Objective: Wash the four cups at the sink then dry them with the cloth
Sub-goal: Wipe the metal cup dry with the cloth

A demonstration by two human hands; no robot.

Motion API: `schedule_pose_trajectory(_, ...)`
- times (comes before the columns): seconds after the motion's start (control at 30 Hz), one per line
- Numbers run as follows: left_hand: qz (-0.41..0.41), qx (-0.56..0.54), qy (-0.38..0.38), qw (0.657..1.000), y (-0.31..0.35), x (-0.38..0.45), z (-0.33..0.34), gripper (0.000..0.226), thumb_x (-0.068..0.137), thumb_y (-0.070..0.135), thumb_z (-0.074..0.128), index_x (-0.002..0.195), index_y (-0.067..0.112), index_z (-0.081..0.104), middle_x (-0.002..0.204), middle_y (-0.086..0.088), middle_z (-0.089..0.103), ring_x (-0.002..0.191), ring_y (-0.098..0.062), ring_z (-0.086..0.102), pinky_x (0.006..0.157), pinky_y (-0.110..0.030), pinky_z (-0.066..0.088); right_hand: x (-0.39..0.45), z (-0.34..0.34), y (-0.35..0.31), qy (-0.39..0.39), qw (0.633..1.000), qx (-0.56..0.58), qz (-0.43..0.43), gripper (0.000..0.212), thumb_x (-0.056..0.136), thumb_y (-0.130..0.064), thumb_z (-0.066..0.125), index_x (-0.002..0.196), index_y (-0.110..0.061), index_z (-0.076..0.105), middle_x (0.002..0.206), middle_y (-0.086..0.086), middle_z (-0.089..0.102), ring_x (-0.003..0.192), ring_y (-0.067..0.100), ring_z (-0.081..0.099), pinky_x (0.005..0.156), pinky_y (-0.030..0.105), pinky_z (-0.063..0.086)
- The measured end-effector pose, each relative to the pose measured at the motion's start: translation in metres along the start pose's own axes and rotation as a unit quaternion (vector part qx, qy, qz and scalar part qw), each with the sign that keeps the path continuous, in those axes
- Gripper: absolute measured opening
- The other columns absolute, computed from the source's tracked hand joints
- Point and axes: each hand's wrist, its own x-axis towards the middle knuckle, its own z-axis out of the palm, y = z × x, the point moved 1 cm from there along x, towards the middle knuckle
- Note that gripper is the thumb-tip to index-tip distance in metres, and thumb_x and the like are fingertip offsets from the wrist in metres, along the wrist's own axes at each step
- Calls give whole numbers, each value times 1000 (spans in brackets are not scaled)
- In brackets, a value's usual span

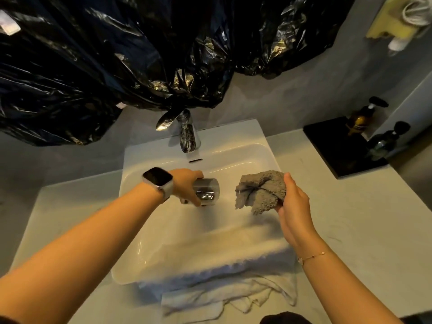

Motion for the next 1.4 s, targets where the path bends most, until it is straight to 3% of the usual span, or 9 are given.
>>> schedule_pose_trajectory(0.17,74,-432,80,895,3,-36,40,62,79,21,82,120,21,36,111,-9,63,89,-24,70,70,-26,59,-2,8,-9,-35,999,21,-2,32,99,-36,49,117,-13,63,110,10,70,102,20,66,78,28,54)
schedule_pose_trajectory(0.33,96,-606,163,773,21,-56,82,48,77,42,80,110,17,56,116,-8,64,96,-25,67,71,-27,57,-13,21,-11,-83,976,-175,-104,31,99,-40,48,96,-18,70,92,4,72,86,12,66,63,13,50)
schedule_pose_trajectory(0.53,50,-711,170,680,38,-60,102,42,83,51,70,107,18,61,106,-14,69,73,-25,68,58,-26,52,-23,21,-15,-161,921,-303,-184,16,97,-37,49,93,-24,56,86,0,64,77,11,62,62,22,49)
schedule_pose_trajectory(0.73,30,-745,167,645,49,-74,96,59,83,59,60,118,12,60,102,-16,69,63,-18,64,59,-31,49,-31,6,-13,-404,901,-155,36,60,72,-20,65,129,-6,57,124,15,64,117,26,60,96,32,48)
schedule_pose_trajectory(0.83,22,-769,116,628,48,-82,94,44,90,49,55,113,13,66,84,-10,70,63,-19,59,58,-31,45,-36,-3,-23,-481,854,-189,51,66,73,-3,72,135,-6,51,128,13,63,119,25,59,93,30,49)
schedule_pose_trajectory(0.97,11,-783,54,619,53,-87,89,30,91,43,56,91,17,69,77,-7,68,65,-18,58,60,-30,44,-40,6,-28,-418,833,-357,-69,58,65,-3,81,115,-24,61,106,-9,73,104,9,66,84,20,52)
schedule_pose_trajectory(1.1,14,-803,49,594,64,-85,87,35,92,45,54,88,20,78,86,-6,74,76,-21,67,80,-35,50,-52,17,-22,-404,858,-310,-65,54,64,-10,80,114,-16,61,97,-4,74,95,11,70,75,21,54)
schedule_pose_trajectory(1.2,23,-812,55,580,69,-84,89,41,96,40,51,77,17,79,77,-8,74,65,-19,70,67,-29,54,-56,19,-16,-408,862,-300,-35,54,68,-9,84,116,-13,59,97,1,74,92,14,70,71,26,56)
schedule_pose_trajectory(1.4,-5,-810,92,579,81,-92,88,46,97,43,48,108,4,72,96,-22,73,78,-26,70,72,-32,56,-57,22,-19,-446,835,-321,26,46,64,-6,79,107,-17,68,97,6,75,90,19,71,71,30,57)
